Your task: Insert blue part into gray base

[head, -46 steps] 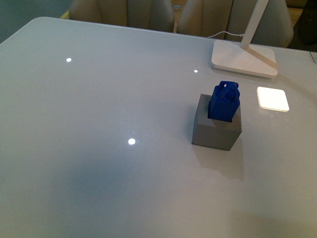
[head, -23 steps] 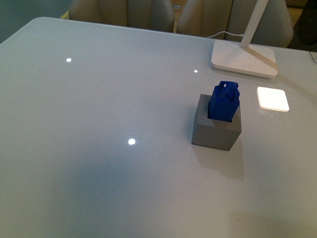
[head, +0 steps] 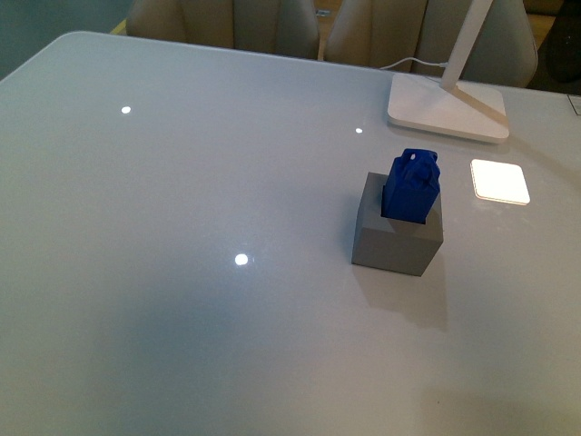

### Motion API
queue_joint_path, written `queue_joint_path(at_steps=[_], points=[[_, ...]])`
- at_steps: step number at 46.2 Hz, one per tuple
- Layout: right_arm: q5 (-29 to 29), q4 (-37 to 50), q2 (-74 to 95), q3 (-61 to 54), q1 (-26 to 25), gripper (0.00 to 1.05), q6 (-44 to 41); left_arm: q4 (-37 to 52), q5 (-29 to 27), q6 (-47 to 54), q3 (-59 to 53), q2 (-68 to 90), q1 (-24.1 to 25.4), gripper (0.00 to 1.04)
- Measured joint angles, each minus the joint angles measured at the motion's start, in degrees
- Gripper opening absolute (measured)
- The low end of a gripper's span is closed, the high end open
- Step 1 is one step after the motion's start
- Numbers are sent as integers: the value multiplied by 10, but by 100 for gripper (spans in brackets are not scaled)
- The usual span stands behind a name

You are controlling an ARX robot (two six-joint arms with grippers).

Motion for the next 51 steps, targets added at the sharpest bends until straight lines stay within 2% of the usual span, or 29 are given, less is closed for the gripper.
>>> queue_joint_path(at_steps=[14,30,35,45,47,49,51], points=[[0,-79,-80,0,0,2,0,0,0,0,0,0,0,97],[0,-130,-130,0,0,2,0,0,0,0,0,0,0,97],[0,-224,-211,0,0,2,0,0,0,0,0,0,0,97],[0,-231,-229,0,0,2,0,0,0,0,0,0,0,97],[0,-231,-230,0,0,9,-1,0,0,0,0,0,0,97],[0,-232,-230,0,0,22,-1,0,0,0,0,0,0,97],[0,-232,-230,0,0,31,-1,0,0,0,0,0,0,97]])
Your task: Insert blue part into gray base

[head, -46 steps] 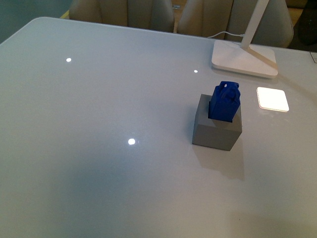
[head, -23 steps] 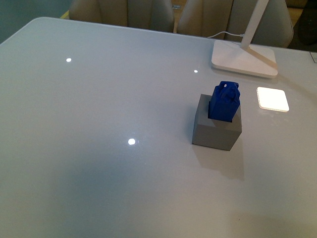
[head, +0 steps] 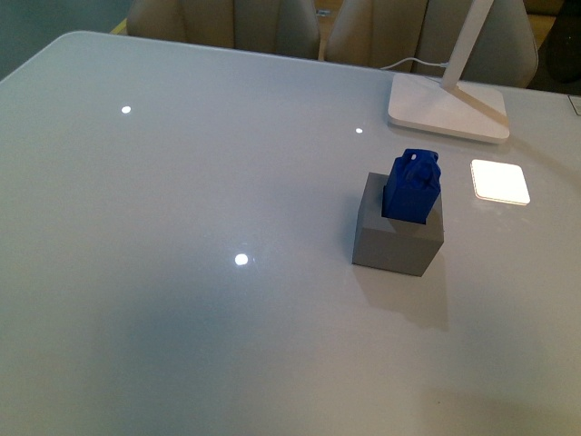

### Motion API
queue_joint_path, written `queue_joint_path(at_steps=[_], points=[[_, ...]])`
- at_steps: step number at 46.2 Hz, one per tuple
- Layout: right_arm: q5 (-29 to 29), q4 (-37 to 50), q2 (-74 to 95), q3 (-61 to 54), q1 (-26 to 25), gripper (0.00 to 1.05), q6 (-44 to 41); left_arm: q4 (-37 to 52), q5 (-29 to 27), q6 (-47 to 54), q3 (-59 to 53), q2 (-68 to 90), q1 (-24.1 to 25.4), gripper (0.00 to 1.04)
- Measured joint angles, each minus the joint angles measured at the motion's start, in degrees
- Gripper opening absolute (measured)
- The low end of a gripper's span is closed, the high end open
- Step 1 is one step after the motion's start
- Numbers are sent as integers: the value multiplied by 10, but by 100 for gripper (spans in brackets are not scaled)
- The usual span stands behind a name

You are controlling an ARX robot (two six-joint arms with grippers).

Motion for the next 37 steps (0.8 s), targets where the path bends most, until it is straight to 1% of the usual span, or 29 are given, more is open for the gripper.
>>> queue_joint_path(at_steps=[1,5,7,14,15,18,37], points=[[0,0,0,0,0,38,0,0,0,0,0,0,0,97],[0,0,0,0,0,58,0,0,0,0,0,0,0,97],[0,0,0,0,0,70,0,0,0,0,0,0,0,97],[0,0,0,0,0,96,0,0,0,0,0,0,0,97],[0,0,0,0,0,97,0,0,0,0,0,0,0,97],[0,0,0,0,0,96,0,0,0,0,0,0,0,97],[0,0,0,0,0,96,0,0,0,0,0,0,0,97]])
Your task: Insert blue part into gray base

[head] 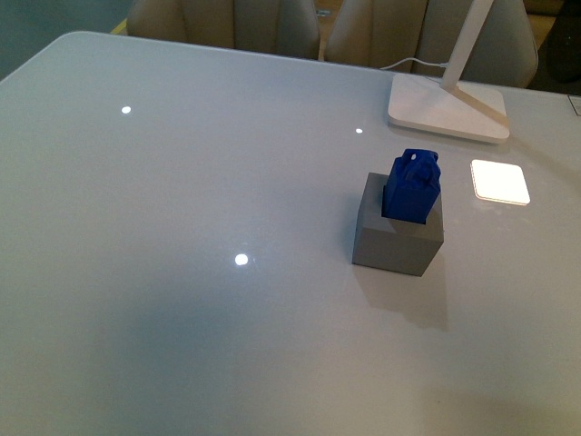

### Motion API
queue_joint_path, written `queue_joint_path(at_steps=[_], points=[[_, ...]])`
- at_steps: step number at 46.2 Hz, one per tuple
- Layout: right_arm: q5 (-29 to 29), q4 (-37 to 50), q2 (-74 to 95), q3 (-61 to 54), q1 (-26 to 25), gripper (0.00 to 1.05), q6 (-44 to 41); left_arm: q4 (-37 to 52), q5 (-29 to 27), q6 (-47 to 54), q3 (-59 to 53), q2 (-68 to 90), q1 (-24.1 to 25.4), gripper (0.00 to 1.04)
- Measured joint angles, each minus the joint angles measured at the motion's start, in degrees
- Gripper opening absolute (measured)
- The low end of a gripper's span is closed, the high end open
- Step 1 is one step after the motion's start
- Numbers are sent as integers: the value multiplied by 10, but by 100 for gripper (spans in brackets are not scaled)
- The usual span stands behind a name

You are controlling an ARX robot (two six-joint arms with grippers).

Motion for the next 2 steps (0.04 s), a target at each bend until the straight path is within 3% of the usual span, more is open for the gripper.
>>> queue_joint_path(at_steps=[2], points=[[0,0,0,0,0,96,0,0,0,0,0,0,0,97]])
